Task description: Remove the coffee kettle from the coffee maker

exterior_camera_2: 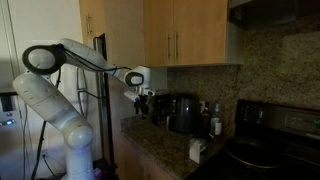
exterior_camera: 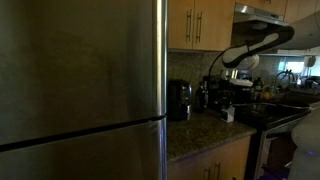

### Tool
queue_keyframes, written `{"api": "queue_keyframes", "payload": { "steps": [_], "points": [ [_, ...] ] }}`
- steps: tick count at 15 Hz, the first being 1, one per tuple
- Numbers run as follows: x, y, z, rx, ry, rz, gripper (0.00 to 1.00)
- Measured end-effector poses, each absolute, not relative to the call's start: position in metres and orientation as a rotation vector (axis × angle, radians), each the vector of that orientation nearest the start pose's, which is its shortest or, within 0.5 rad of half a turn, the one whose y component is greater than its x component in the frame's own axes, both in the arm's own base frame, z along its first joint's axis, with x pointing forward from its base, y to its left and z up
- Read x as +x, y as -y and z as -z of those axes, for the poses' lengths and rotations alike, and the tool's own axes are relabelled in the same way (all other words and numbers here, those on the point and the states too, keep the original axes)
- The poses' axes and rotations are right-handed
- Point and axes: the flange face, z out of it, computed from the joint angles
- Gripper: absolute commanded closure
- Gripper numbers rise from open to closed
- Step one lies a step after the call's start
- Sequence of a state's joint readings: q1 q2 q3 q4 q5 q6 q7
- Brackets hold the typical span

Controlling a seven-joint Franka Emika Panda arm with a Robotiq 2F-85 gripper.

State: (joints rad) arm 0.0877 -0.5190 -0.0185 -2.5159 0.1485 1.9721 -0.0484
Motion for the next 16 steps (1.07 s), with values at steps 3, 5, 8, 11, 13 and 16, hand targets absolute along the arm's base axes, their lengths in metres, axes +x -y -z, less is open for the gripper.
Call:
{"api": "queue_keyframes", "payload": {
  "steps": [3, 5, 8, 11, 13, 16],
  "points": [
    [0.387, -0.043, -0.45, -3.001, 0.094, -0.047, 0.0],
    [0.386, -0.039, -0.454, -2.998, 0.083, -0.033, 0.0],
    [0.397, -0.046, -0.446, -3.015, 0.06, 0.036, 0.0],
    [0.429, -0.064, -0.423, -3.019, 0.022, 0.247, 0.0],
    [0.451, -0.074, -0.406, -3.007, -0.026, 0.392, 0.0],
    [0.472, -0.085, -0.376, -2.986, -0.103, 0.516, 0.0]
  ]
}}
